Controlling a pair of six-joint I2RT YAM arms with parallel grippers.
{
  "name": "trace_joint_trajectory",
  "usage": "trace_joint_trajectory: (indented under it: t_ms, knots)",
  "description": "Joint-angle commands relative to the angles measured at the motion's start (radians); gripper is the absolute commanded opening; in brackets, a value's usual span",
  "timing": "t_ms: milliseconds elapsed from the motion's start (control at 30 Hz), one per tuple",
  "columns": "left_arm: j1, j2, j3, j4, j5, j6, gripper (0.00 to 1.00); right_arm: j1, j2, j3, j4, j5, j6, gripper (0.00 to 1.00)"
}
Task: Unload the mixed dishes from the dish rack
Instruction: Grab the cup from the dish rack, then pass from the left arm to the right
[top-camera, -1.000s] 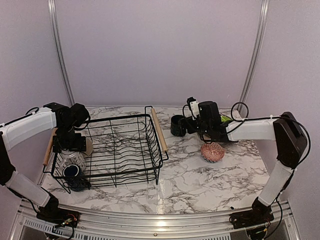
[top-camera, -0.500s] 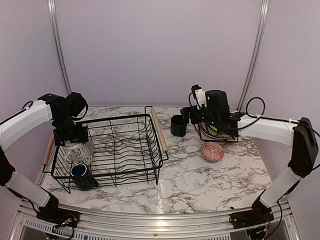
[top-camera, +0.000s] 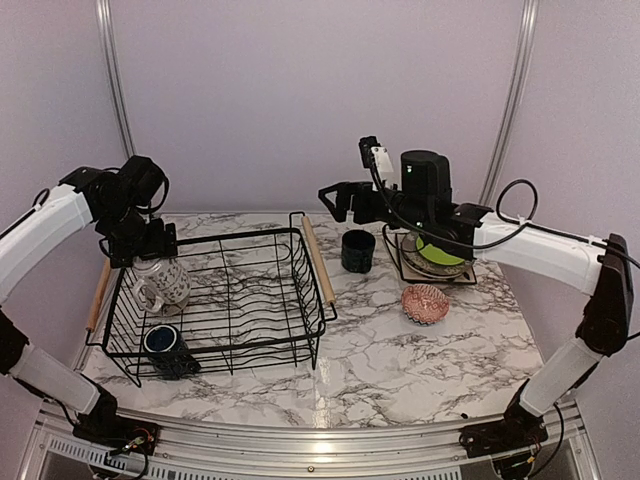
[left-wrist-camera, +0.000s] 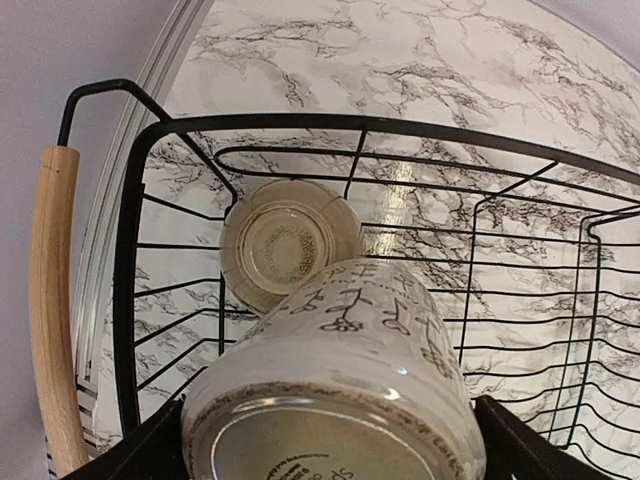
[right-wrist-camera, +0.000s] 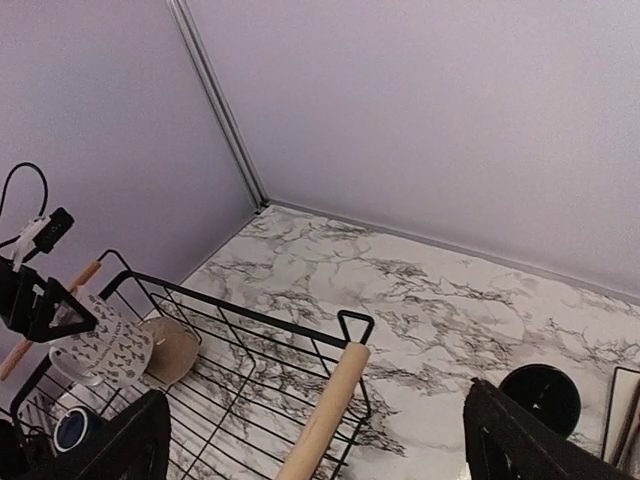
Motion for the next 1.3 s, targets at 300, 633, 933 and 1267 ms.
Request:
trace_joint_trajectory:
  t_ms: [300, 633, 933, 1267]
  knots:
    - [0.002, -0.102, 0.146, 0.252, 0.200, 0.014, 0.00, 0.116, 0.358, 0.222, 0.489, -0.532, 0.558, 0.98]
    - [0.001, -0.158, 0.139, 0.442, 0.392, -0.037, 0.00, 0.130, 0.548, 0.327, 0.633, -0.630, 0.752, 0.98]
    - [0.000, -0.197, 0.013, 0.637, 0.568, -0.115, 0.00, 0.144, 0.636, 0.438, 0.816, -0.673, 0.841, 0.80]
    - [0.001, -0.238, -0.140, 0.803, 0.663, -0.161, 0.00, 0.136, 0.528, 0.331, 0.984, -0.680, 0.851, 0.00]
